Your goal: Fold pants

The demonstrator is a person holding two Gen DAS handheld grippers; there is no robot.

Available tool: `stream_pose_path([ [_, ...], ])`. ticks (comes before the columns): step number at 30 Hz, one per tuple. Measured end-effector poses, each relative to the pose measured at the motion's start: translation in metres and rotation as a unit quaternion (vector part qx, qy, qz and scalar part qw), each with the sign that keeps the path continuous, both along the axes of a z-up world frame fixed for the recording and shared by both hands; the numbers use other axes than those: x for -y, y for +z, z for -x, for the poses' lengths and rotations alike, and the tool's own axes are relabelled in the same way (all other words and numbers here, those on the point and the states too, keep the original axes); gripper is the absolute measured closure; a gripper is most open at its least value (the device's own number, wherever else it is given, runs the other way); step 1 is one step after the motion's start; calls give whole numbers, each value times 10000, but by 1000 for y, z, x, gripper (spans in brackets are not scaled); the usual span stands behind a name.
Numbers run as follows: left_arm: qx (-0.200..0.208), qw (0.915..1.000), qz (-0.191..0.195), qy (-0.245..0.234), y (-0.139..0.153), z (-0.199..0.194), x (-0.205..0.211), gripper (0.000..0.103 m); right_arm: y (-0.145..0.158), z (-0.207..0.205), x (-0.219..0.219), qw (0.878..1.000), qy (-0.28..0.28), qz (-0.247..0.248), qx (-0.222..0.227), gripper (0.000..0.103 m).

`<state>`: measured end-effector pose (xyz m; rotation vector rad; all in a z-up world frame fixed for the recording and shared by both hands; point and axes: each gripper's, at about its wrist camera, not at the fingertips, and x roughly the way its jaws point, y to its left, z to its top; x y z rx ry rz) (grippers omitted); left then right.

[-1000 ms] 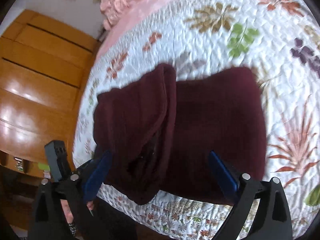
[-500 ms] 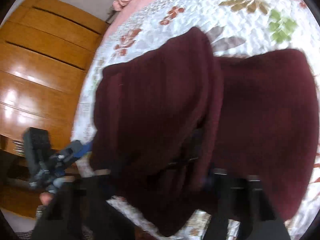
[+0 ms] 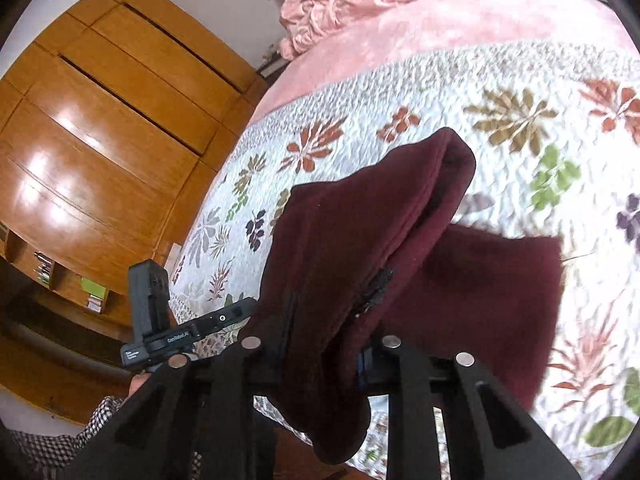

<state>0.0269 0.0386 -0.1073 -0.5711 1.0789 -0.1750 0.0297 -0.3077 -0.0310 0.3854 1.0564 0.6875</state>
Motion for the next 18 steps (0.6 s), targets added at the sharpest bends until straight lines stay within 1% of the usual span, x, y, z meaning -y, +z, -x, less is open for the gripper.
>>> stream_pose_path([
  [4,77,9997,-138,-179,5,-4,15,9,3,5,29,9997,-213,98,42,80],
  [7,111,9989,-244,-376,6,-7,32,9,-6,8,54,9989,-460,94,-52,80],
  [9,124,9977,-420,-510,5,-10,45,9,-15,10,70,9979,-628,90,-132,80],
  [12,121,9951,-676,-715,1,-16,62,9,-39,9,88,9948,-927,-46,-424,80],
  [13,111,9944,-739,-749,0,-17,66,9,-49,9,91,9936,-993,16,-531,80],
  [15,15,9922,-930,-832,-9,-23,73,8,-75,4,91,9917,-969,388,-748,79],
  [16,-60,9912,-991,-877,-14,-26,76,6,-85,2,89,9906,-962,494,-844,78],
  [17,-106,9907,-1021,-898,-19,-27,78,5,-98,0,89,9892,-971,538,-959,75],
  [18,-163,9905,-1029,-902,-24,-29,79,5,-106,0,92,9883,-1021,435,-1044,71],
])
